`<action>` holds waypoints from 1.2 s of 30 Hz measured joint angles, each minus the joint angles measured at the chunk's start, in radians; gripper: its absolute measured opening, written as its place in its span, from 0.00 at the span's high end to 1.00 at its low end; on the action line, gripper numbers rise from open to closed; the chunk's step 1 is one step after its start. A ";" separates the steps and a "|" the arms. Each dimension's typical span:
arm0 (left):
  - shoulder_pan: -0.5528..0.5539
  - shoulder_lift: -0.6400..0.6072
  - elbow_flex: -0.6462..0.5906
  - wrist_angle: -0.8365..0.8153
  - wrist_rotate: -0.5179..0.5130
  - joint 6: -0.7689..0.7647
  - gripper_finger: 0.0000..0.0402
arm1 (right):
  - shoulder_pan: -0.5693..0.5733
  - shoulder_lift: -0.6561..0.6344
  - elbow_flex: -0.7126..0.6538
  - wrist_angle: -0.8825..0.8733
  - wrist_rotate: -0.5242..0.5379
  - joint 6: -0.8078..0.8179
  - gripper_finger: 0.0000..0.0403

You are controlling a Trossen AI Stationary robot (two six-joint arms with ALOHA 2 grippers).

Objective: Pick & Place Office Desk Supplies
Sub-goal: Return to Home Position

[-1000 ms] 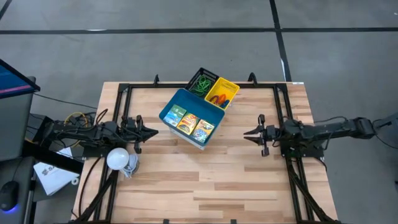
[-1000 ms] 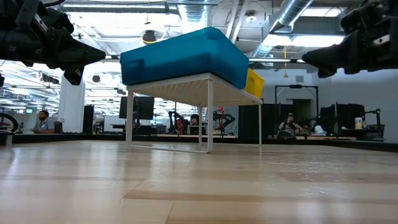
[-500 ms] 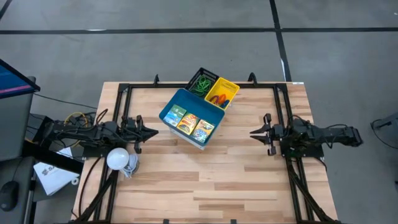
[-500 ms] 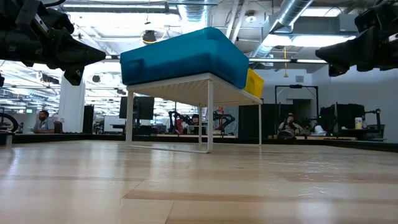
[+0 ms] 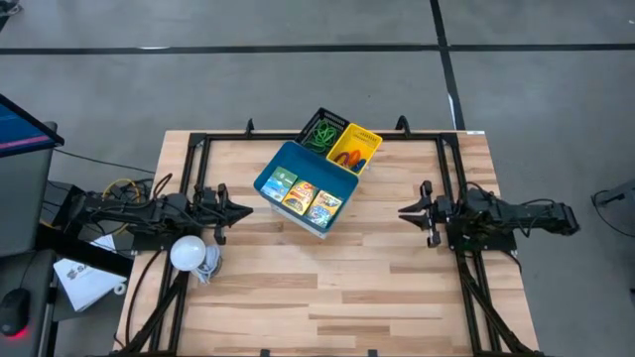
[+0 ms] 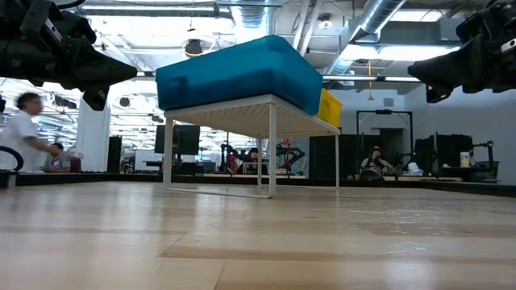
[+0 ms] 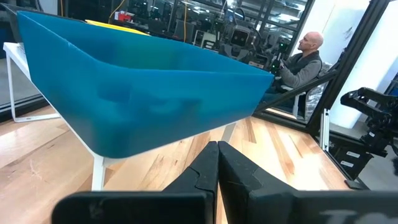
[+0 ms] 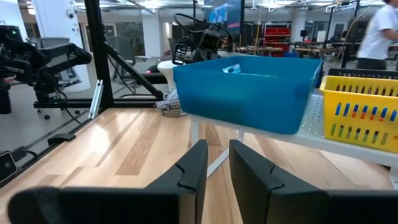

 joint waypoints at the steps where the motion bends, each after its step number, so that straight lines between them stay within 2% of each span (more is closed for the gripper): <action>1: 0.000 0.000 0.000 0.000 0.000 0.000 1.00 | 0.000 0.005 0.000 0.000 0.000 0.000 0.84; 36: 0.000 0.000 0.000 0.000 0.000 0.000 1.00 | 0.000 0.015 0.000 -0.001 0.000 0.001 0.84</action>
